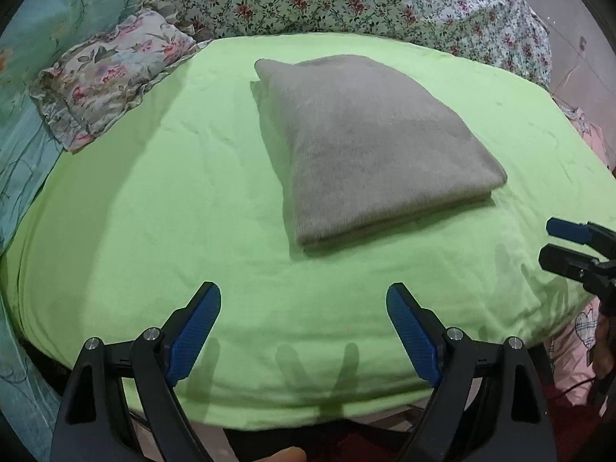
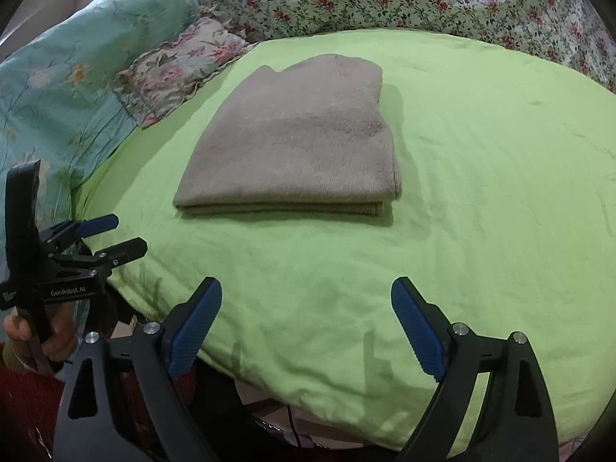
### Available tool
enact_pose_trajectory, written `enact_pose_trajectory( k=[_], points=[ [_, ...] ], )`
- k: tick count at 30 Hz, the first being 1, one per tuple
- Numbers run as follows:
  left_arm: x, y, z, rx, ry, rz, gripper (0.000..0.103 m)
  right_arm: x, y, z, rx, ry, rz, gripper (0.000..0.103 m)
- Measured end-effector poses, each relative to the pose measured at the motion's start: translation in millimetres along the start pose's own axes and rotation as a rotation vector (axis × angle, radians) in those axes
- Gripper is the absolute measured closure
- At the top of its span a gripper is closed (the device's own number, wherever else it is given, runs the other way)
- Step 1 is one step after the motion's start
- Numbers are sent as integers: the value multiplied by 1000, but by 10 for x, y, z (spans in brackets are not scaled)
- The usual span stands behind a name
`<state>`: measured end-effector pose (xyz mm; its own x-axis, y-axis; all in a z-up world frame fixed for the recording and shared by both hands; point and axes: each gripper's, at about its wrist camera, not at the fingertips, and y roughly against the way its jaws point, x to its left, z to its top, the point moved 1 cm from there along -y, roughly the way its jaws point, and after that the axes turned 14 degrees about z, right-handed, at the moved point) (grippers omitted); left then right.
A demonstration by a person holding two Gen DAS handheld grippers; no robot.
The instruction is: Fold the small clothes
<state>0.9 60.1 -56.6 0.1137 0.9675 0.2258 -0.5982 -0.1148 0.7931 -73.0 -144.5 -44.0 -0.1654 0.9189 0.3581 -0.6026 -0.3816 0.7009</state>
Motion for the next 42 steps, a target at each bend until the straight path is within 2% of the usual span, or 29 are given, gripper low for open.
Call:
enact_pose_trajectory(
  k=[8, 17, 26, 42],
  points=[
    [-8, -140, 188, 3, 2, 12, 15, 8, -218, 201, 36, 34, 8, 13],
    [52, -179, 202, 23, 19, 7, 15, 2, -315, 375, 42, 37, 37, 13],
    [28, -39, 365, -22, 26, 22, 15, -2, -294, 601, 19, 42, 60, 13],
    [-117, 0, 540, -69, 10, 42, 15, 36, -360, 714, 29, 65, 36, 12]
  ],
)
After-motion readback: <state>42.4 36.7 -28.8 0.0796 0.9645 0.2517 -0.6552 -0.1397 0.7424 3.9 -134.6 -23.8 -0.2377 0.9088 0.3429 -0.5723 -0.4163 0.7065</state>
